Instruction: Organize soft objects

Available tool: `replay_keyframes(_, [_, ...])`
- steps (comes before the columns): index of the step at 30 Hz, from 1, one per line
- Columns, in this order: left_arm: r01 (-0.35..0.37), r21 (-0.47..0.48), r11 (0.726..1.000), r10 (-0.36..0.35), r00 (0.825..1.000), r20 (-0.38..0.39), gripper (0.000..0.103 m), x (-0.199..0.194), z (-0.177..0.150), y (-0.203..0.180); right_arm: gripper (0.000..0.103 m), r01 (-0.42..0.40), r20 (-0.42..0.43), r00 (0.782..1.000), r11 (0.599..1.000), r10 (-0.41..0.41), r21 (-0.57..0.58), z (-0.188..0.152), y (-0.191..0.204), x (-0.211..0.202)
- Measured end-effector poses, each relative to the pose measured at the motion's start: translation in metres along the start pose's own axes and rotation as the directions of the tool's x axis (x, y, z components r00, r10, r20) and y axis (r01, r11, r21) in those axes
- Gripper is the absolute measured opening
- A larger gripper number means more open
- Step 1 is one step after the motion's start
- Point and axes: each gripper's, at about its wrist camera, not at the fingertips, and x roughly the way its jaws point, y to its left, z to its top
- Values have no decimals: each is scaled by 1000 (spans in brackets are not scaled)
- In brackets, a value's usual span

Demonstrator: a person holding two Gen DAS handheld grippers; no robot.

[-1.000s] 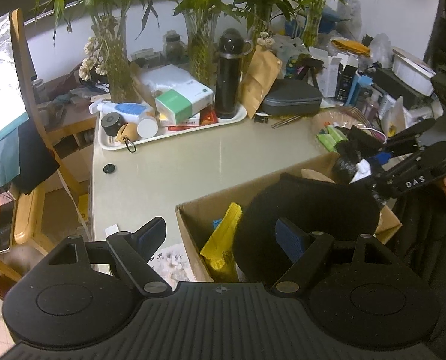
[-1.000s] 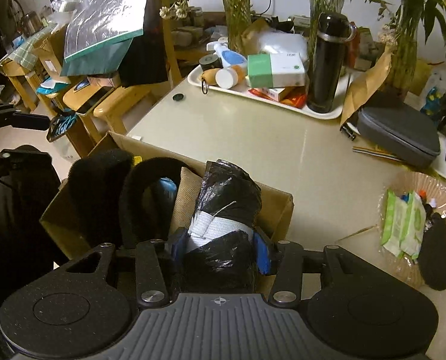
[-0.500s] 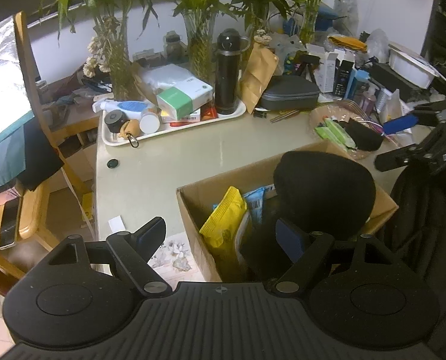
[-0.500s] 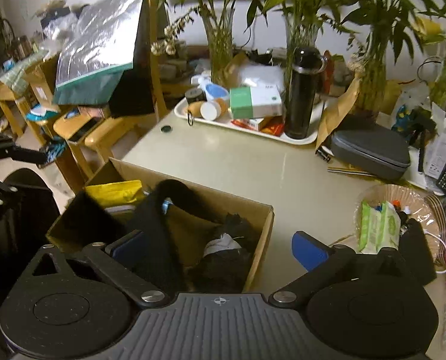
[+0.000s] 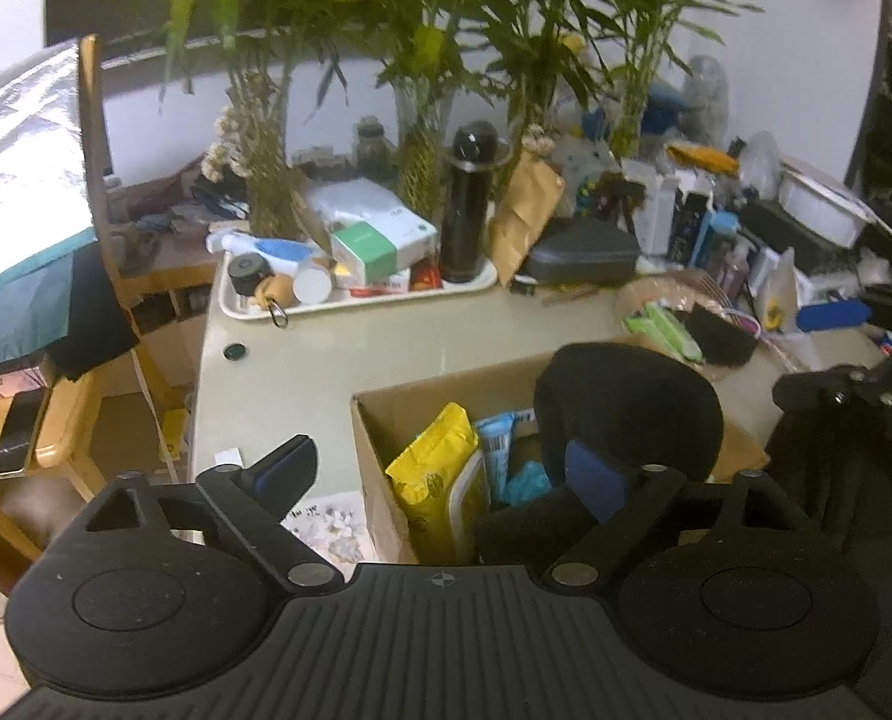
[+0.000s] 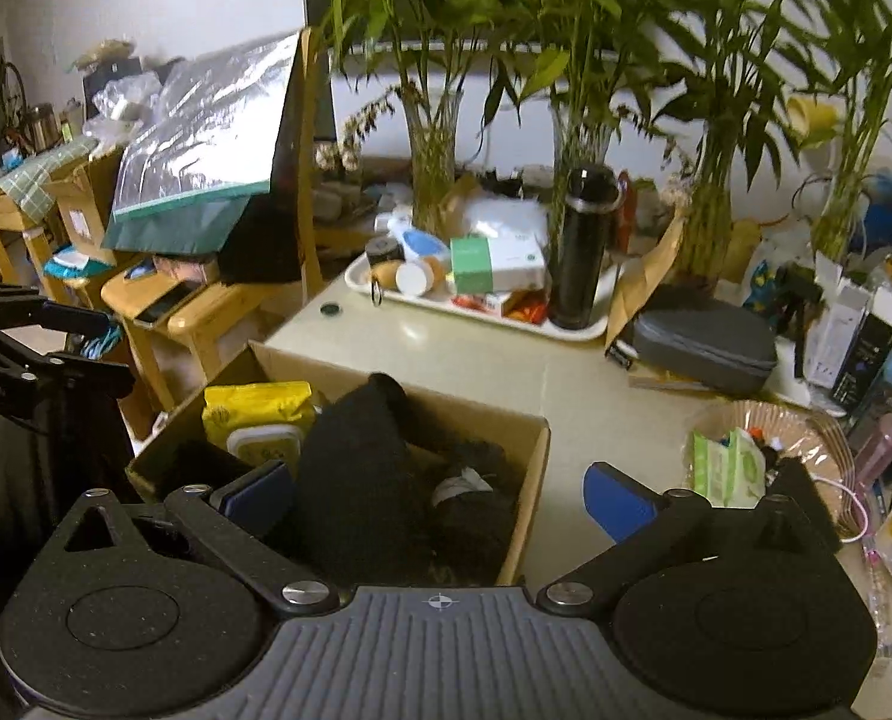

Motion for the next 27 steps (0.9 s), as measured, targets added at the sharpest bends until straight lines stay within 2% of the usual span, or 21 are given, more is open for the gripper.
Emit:
replay_keyframes(2, [-9, -3, 1000, 9, 1000, 25, 103, -3, -4, -1, 103, 15, 35, 999, 1000, -15, 5, -4, 5, -4])
replay_keyframes(9, [-48, 15, 999, 46, 994, 94, 103, -11, -16, -13, 103, 85, 101, 991, 996, -86, 16, -21, 25, -10])
replay_keyframes(12, [-90, 43, 995, 86, 992, 89, 103, -10, -22, -20, 103, 98, 122, 987, 995, -101, 31, -29, 29, -11])
replay_keyframes(14, [-141, 42, 989, 136, 985, 103, 103, -11, -27, -25, 103, 135, 117, 983, 990, -139, 39, -32, 33, -9])
replay_keyframes(18, [-244, 40, 969, 238, 965, 108, 103, -9, -36, -32, 103, 246, 148, 958, 969, -246, 15, -41, 46, -7])
replay_keyframes(21, [-286, 79, 955, 275, 953, 126, 103, -9, -44, -40, 103, 303, 157, 941, 953, -301, 12, -49, 54, -5])
replay_keyframes(24, [-246, 71, 967, 238, 966, 101, 103, -9, -51, -39, 103, 311, 120, 944, 950, -309, -1, -57, 60, 1])
replay_keyframes(27, [-190, 21, 982, 188, 980, 70, 103, -8, -59, -35, 103, 311, 109, 944, 950, -311, 16, -66, 65, 4])
